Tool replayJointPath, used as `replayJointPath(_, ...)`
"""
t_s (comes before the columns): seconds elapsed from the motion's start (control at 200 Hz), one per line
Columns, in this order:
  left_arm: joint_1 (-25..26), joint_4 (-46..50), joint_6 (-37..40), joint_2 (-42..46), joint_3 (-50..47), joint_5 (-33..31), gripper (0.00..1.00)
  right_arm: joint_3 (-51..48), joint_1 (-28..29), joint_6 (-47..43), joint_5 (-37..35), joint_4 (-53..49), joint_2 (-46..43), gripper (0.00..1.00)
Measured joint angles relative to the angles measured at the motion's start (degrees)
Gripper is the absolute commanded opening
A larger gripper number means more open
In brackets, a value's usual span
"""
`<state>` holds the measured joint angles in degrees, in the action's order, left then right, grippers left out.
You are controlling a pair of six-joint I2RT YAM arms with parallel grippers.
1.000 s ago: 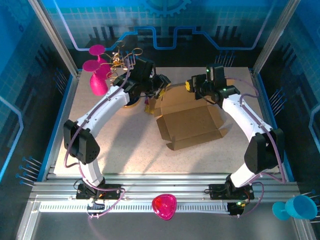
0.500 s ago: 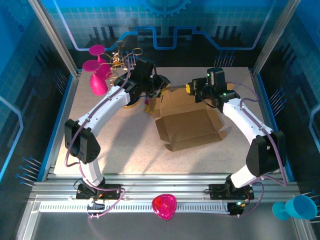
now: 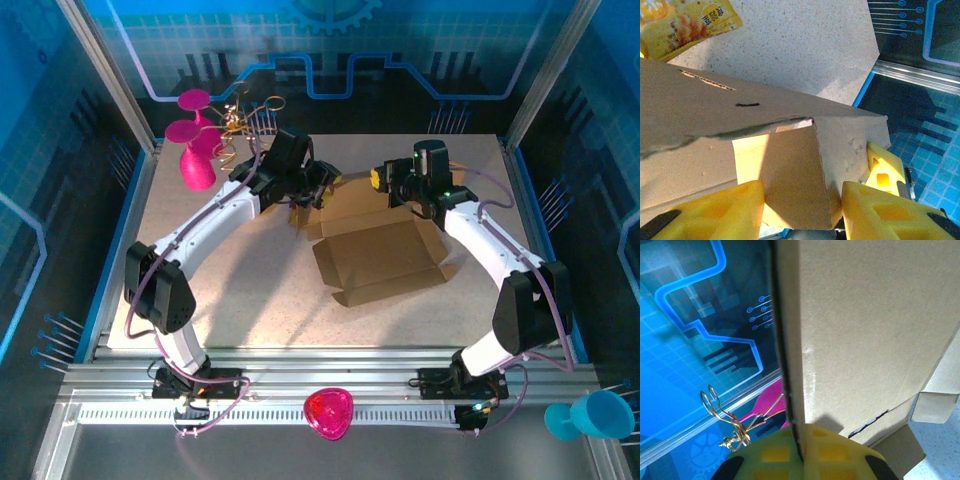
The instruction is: Fold the paper box
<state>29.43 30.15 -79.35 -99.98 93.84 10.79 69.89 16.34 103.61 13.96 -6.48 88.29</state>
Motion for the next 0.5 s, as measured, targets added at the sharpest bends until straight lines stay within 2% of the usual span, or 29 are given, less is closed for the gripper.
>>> replayJointPath(0.36, 0.2, -2.6, -2.4, 0.3, -0.1, -0.4, 0.43, -1.7, 0.6, 1.3, 0.0, 3.0, -0.7, 0.00)
replayJointPath(0.495, 0.2, -2.9, -3.1, 0.2, -0.1, -0.5, 0.31, -2.4, 1.2, 1.9, 0.0, 4.0, -1.0, 0.00)
